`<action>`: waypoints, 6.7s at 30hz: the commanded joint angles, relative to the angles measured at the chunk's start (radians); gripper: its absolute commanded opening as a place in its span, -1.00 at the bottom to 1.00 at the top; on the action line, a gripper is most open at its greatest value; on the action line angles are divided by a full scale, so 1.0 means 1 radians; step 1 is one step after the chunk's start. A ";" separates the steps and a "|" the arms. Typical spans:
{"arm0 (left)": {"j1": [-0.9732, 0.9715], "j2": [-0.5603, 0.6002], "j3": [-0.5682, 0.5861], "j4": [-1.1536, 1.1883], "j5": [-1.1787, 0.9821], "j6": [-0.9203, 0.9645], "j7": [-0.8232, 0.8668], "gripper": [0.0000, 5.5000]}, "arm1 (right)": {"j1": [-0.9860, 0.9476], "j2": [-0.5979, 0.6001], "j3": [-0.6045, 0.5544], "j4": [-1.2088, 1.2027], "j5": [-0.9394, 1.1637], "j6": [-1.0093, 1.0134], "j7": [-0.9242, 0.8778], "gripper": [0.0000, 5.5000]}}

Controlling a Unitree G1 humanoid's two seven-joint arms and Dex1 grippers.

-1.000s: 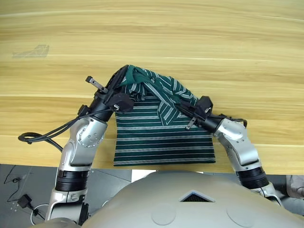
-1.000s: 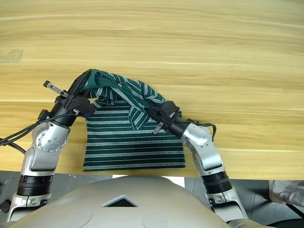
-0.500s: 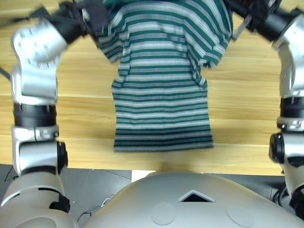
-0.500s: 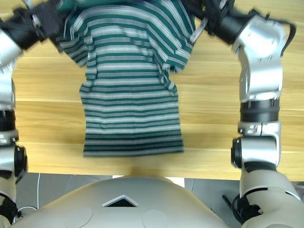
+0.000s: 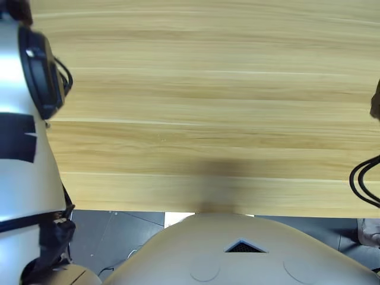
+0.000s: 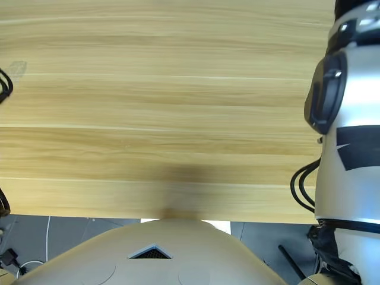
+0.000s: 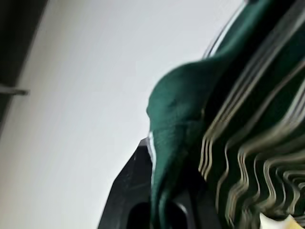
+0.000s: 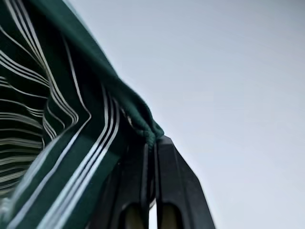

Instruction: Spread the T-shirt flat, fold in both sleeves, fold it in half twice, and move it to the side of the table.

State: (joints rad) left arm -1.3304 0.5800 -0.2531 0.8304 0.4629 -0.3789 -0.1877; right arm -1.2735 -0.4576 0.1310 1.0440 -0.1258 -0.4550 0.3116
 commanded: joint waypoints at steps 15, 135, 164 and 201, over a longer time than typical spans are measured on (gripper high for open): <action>1.453 0.307 0.127 -1.221 -0.063 0.104 -0.385 -1.00 | 1.245 -0.228 0.088 -1.148 0.422 0.325 0.674 -0.99; 1.675 0.277 0.005 -1.235 -0.158 0.101 -0.441 0.34 | 0.768 -0.044 -0.061 -0.720 -0.052 0.154 0.018 -0.26; 1.758 0.347 -0.029 -1.112 0.033 -0.002 -0.409 0.34 | 0.788 -0.053 -0.076 -0.753 -0.091 0.192 -0.008 -0.26; 1.920 0.548 0.187 -1.320 -0.294 0.123 -0.559 0.34 | 0.834 -0.064 -0.093 -0.748 -0.094 0.196 -0.011 -0.26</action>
State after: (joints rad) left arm 0.5625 1.0966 -0.1349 -0.4783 0.2054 -0.2853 -0.7109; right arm -0.4446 -0.5096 0.0414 0.2947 -0.2138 -0.2692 0.2957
